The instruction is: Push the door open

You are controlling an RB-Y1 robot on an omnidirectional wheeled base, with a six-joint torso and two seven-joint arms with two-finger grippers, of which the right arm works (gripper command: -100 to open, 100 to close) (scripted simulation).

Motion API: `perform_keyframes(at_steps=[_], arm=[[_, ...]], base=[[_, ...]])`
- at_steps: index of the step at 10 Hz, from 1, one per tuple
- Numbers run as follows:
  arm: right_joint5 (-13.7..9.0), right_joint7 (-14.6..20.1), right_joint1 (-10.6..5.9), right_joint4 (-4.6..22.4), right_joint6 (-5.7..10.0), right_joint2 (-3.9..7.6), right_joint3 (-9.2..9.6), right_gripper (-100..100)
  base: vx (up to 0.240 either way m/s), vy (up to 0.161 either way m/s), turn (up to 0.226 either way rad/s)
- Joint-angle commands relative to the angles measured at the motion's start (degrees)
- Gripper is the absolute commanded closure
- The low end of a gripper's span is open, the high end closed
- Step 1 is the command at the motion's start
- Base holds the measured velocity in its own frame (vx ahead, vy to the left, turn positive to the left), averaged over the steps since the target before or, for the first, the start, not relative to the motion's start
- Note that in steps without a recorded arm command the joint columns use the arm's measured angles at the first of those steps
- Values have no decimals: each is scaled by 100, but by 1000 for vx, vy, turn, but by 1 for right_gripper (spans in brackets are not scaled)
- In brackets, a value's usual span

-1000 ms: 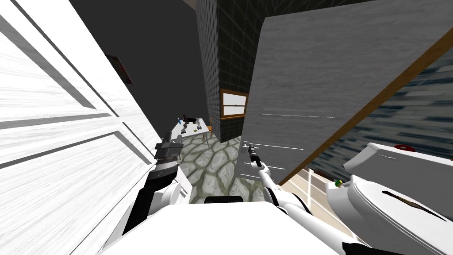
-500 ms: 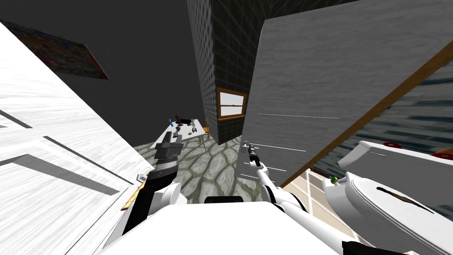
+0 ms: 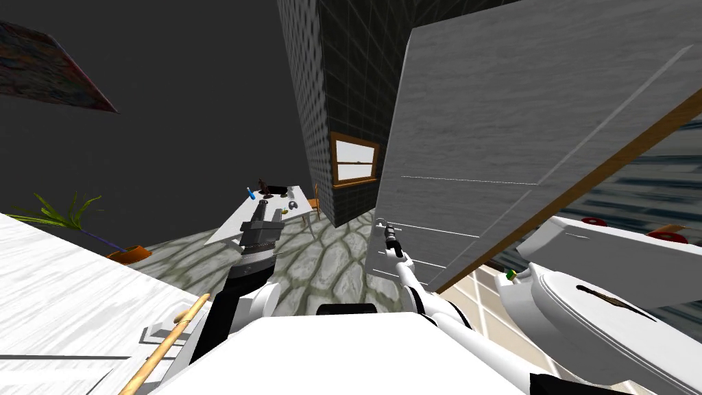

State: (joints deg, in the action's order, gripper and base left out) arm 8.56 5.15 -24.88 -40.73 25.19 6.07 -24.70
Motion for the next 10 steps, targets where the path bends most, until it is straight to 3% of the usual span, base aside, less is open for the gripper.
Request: perform_keyframes(at_steps=[1, 6, 7, 10], arm=[[-31, -146, -31, -29, -17, -9, -149, 100], [-85, -469, -71, -81, -64, -207, -426, 100], [-70, -411, 4, -153, -124, -215, -370, 100], [-109, -490, 32, -207, -126, -119, -640, 100]], base=[[197, 76, -131], [185, 77, -113], [84, 33, -41], [212, 54, -56]])
